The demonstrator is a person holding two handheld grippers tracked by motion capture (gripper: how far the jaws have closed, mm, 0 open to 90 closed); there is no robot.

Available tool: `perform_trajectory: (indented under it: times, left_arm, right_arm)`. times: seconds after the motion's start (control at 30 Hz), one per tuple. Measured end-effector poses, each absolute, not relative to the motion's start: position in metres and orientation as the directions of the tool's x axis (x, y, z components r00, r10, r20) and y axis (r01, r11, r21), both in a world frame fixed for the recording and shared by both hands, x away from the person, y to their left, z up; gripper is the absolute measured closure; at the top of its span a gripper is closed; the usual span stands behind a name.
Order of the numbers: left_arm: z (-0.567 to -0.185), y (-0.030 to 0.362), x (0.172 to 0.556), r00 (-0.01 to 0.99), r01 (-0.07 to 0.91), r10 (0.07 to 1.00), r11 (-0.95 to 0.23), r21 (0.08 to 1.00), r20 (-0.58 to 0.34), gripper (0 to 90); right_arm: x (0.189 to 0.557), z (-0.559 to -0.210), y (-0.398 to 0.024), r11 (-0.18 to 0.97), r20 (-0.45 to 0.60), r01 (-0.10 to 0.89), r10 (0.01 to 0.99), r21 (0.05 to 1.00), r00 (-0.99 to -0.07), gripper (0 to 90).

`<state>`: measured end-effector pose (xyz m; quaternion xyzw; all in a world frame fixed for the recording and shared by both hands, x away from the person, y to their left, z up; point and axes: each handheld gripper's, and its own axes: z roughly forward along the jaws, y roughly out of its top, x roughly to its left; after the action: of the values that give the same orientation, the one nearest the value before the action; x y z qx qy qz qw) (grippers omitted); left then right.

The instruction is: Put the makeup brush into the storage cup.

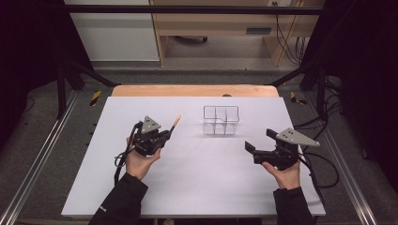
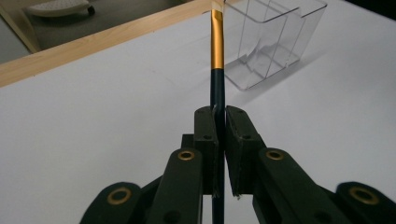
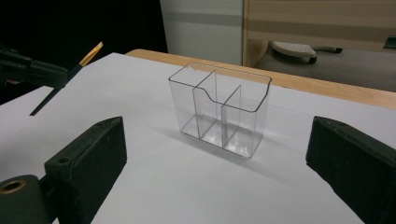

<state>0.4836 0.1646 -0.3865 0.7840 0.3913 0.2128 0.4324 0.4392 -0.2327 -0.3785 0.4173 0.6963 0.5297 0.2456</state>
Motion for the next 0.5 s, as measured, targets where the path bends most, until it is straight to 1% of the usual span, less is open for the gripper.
perform_trajectory:
  times: [0.23,0.3,0.4,0.5]
  left_arm:
    - [-0.384,0.161,0.466,0.586,0.397,0.81,-0.283,0.873,-0.004,82.9]
    - [-0.383,0.159,0.459,0.577,0.39,0.817,-0.254,0.885,-0.02,82.9]
    - [-0.384,0.157,0.455,0.57,0.385,0.821,-0.242,0.891,-0.023,82.9]
    - [-0.384,0.157,0.448,0.557,0.383,0.829,-0.195,0.903,-0.057,82.9]
  right_arm:
    - [0.438,-0.374,-0.224,0.068,0.117,0.315,0.838,0.946,-0.532,5.9]
    - [0.437,-0.371,-0.217,0.059,0.125,0.311,0.833,0.949,-0.54,5.8]
    - [0.438,-0.369,-0.212,0.05,0.138,0.31,0.82,0.949,-0.555,6.1]
    - [0.44,-0.367,-0.199,0.041,0.152,0.311,0.808,0.949,-0.569,6.7]
